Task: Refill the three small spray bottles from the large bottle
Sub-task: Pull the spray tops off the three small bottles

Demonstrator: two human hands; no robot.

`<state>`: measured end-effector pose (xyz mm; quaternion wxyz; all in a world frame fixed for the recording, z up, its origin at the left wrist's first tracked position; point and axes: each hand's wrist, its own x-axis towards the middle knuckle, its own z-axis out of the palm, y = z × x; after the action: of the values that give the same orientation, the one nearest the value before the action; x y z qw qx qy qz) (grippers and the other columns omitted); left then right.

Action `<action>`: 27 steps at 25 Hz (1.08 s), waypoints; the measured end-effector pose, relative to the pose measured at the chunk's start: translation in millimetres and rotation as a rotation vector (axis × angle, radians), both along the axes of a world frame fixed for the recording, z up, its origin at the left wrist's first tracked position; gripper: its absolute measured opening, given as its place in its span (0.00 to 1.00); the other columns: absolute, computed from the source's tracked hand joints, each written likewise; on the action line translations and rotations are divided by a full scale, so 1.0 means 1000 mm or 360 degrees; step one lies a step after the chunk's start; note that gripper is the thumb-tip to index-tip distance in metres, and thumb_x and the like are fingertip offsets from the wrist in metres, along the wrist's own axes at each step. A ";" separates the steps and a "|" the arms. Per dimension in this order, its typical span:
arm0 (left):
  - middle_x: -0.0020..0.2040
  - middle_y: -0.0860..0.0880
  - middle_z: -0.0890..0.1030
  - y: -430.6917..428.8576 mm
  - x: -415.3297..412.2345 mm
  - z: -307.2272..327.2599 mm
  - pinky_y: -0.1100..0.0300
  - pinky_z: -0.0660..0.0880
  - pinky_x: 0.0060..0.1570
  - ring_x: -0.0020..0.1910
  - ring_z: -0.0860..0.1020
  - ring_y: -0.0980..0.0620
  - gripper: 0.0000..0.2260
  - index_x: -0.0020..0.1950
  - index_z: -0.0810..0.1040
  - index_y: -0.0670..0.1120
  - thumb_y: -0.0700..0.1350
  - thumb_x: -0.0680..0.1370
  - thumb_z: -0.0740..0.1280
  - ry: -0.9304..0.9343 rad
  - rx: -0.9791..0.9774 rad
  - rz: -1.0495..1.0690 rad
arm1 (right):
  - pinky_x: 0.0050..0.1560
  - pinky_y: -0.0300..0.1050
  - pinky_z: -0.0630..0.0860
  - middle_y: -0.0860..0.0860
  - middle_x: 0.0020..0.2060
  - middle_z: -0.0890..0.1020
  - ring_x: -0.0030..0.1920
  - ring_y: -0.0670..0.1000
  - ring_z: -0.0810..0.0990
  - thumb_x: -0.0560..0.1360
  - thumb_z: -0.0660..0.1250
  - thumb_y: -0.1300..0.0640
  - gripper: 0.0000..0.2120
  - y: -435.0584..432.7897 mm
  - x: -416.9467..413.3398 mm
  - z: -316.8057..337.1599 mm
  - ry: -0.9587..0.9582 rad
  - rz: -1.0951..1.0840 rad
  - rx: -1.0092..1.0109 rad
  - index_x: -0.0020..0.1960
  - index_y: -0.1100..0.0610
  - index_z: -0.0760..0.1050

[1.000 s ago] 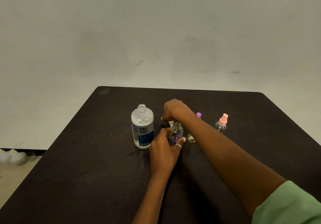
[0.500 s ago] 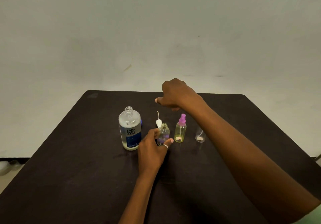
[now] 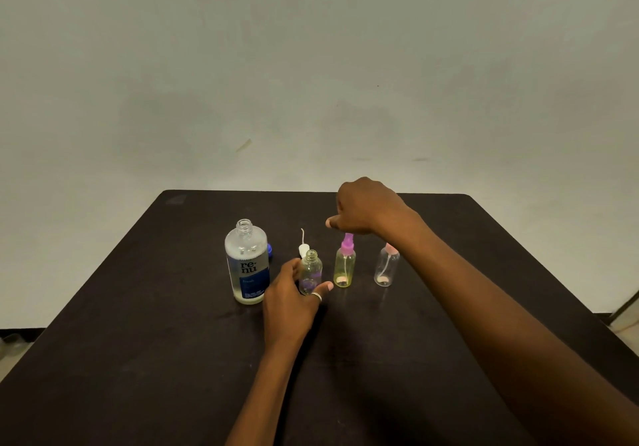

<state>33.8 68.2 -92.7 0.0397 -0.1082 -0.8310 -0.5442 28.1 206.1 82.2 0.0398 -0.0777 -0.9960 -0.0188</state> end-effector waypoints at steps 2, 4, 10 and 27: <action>0.65 0.51 0.80 -0.001 0.001 0.001 0.67 0.69 0.56 0.58 0.75 0.61 0.37 0.73 0.70 0.48 0.52 0.68 0.80 -0.0036 -0.0001 -0.0004 | 0.45 0.49 0.79 0.50 0.32 0.75 0.39 0.52 0.79 0.73 0.70 0.44 0.18 0.003 0.000 -0.012 -0.0107 0.0002 0.0002 0.33 0.53 0.70; 0.70 0.50 0.76 -0.003 0.005 0.000 0.63 0.69 0.61 0.67 0.74 0.55 0.41 0.76 0.65 0.48 0.54 0.68 0.80 -0.0077 -0.0041 0.0001 | 0.47 0.50 0.80 0.50 0.36 0.78 0.42 0.53 0.80 0.73 0.71 0.44 0.14 0.007 0.001 -0.022 -0.0178 0.0006 -0.0023 0.38 0.54 0.75; 0.75 0.50 0.69 -0.011 0.058 -0.003 0.55 0.69 0.69 0.73 0.68 0.51 0.42 0.78 0.61 0.48 0.61 0.70 0.75 -0.0023 -0.0208 0.0174 | 0.46 0.49 0.81 0.52 0.42 0.83 0.42 0.53 0.81 0.71 0.73 0.49 0.11 0.016 0.004 -0.040 -0.0242 0.0066 -0.0102 0.47 0.56 0.81; 0.73 0.53 0.72 0.067 0.057 0.002 0.63 0.70 0.66 0.68 0.73 0.56 0.33 0.76 0.63 0.51 0.54 0.75 0.73 0.0081 -0.0117 -0.0267 | 0.42 0.46 0.81 0.52 0.38 0.81 0.39 0.52 0.81 0.72 0.69 0.61 0.07 0.029 0.038 -0.045 -0.0250 0.0258 -0.0100 0.36 0.54 0.75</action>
<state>90.6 135.0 -90.6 0.0111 -0.1928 -0.8371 -0.5118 65.8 235.6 37.3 -0.0394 0.0035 -0.9992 0.0095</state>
